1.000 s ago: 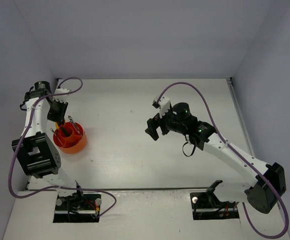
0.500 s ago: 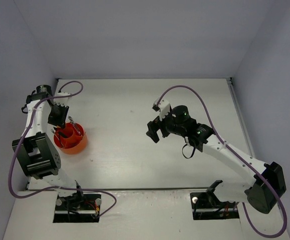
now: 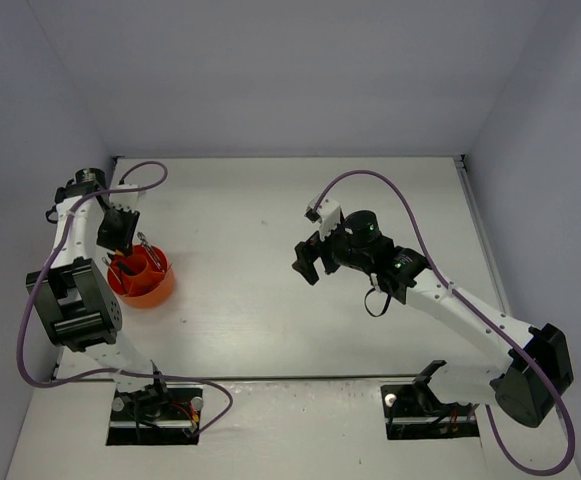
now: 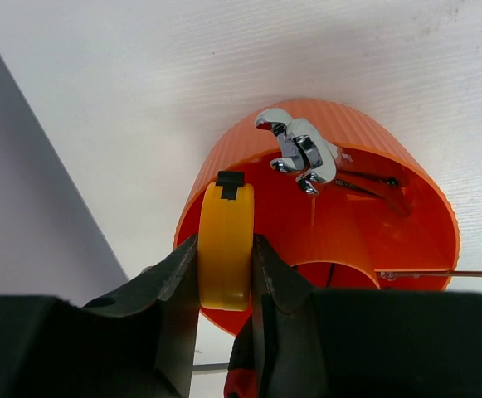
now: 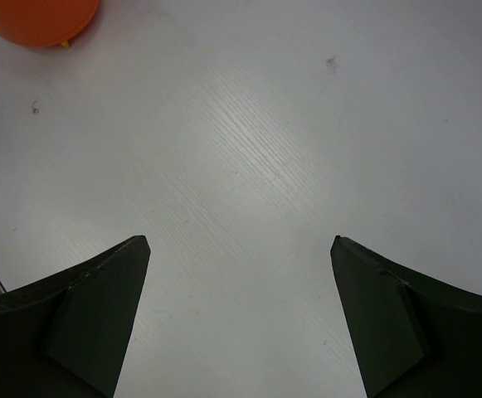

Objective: Sort the tools into containers

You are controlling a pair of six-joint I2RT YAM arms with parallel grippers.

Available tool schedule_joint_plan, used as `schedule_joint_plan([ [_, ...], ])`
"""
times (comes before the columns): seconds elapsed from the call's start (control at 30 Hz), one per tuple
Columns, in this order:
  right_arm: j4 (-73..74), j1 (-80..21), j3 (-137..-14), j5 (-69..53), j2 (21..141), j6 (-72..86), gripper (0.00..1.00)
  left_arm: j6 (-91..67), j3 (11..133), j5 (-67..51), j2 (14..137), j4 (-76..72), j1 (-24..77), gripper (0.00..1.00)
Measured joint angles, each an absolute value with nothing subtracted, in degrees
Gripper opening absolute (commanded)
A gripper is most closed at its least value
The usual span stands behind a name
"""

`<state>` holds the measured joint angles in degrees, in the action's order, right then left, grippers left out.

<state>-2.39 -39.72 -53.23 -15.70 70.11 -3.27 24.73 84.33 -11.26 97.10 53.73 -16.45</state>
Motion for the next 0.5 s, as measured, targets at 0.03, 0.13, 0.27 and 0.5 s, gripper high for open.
schedule_joint_plan([
  [0.03,-2.39,-39.72,-53.23,-15.7,70.11,-3.27,0.88,24.73,84.33,-11.23,97.1,53.72,-16.4,0.25],
  [0.13,-2.39,-39.72,-53.23,-15.69,70.13,-3.3,0.88,24.78,84.33,-10.6,97.1,53.68,-16.13,0.28],
  [0.27,-2.39,-39.72,-53.23,-15.68,70.16,-3.42,0.88,24.82,84.33,-10.29,97.1,53.59,-16.08,0.28],
  [0.5,-2.42,-39.72,-53.23,-15.7,70.17,-3.54,0.88,25.45,84.33,-8.6,97.08,53.51,-14.61,0.3],
])
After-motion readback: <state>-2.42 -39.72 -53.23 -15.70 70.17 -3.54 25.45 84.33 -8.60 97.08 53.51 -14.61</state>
